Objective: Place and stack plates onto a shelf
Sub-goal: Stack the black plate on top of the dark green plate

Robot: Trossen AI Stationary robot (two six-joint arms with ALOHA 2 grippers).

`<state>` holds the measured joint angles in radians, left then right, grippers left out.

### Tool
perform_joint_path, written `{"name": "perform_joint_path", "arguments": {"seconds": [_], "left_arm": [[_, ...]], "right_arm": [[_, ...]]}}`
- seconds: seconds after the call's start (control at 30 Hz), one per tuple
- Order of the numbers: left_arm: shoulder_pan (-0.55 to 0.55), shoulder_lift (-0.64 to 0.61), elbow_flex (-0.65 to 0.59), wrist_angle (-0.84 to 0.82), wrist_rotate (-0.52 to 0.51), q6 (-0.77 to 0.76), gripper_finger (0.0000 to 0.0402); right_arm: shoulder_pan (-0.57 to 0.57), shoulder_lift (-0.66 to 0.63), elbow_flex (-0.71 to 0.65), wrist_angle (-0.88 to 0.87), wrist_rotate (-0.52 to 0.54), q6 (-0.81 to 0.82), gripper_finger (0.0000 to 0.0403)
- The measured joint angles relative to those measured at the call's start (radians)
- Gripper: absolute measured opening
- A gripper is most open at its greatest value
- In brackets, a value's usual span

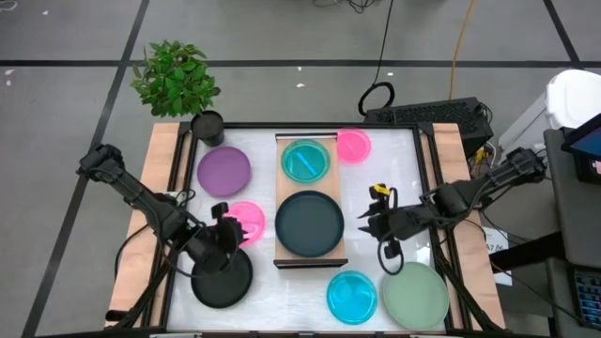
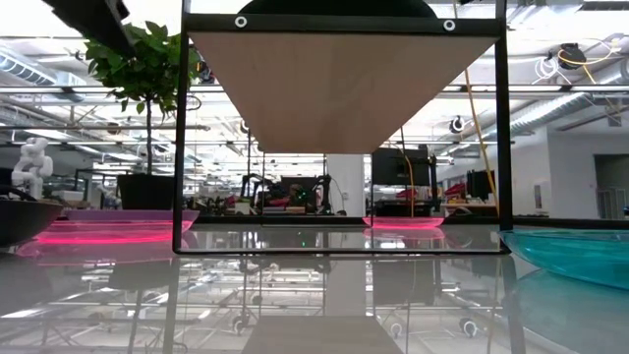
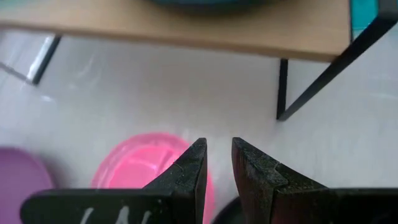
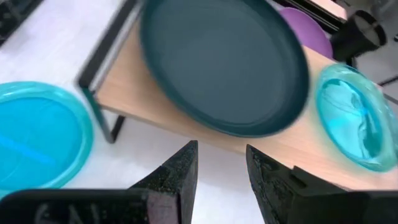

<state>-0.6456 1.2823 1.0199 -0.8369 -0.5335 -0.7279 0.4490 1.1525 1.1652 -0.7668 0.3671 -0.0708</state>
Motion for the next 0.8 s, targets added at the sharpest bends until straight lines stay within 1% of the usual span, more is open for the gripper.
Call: {"name": "perform_joint_path", "arguments": {"seconds": [0.17, 0.37, 0.43, 0.53, 0.63, 0.7, 0.8], "left_arm": [[-0.022, 0.000, 0.000, -0.065, 0.025, -0.157, 0.0081], [-0.031, 0.000, 0.000, -0.114, 0.149, -0.356, 0.0081], [-0.031, 0.000, 0.000, -0.132, 0.159, -0.374, 0.0081], [-0.035, 0.000, -0.001, -0.159, 0.159, -0.340, 0.0081], [-0.045, 0.000, -0.001, -0.171, 0.160, -0.360, 0.0081], [-0.053, 0.000, -0.001, -0.181, 0.161, -0.389, 0.0081], [-0.053, 0.000, -0.001, -0.260, 0.160, -0.490, 0.0081]], "right_arm": [[0.042, -0.001, 0.000, -0.044, -0.001, 0.045, 0.0118], [0.074, 0.000, 0.000, -0.061, -0.001, 0.089, 0.0118], [0.083, -0.001, 0.000, -0.062, -0.001, 0.090, 0.0118], [0.089, 0.000, 0.000, -0.061, 0.000, 0.091, 0.0118], [0.091, -0.001, 0.000, -0.061, 0.000, 0.112, 0.0118], [0.091, 0.000, 0.000, -0.062, 0.000, 0.124, 0.0118], [0.091, 0.000, 0.000, -0.063, 0.001, 0.134, 0.0118]]}}
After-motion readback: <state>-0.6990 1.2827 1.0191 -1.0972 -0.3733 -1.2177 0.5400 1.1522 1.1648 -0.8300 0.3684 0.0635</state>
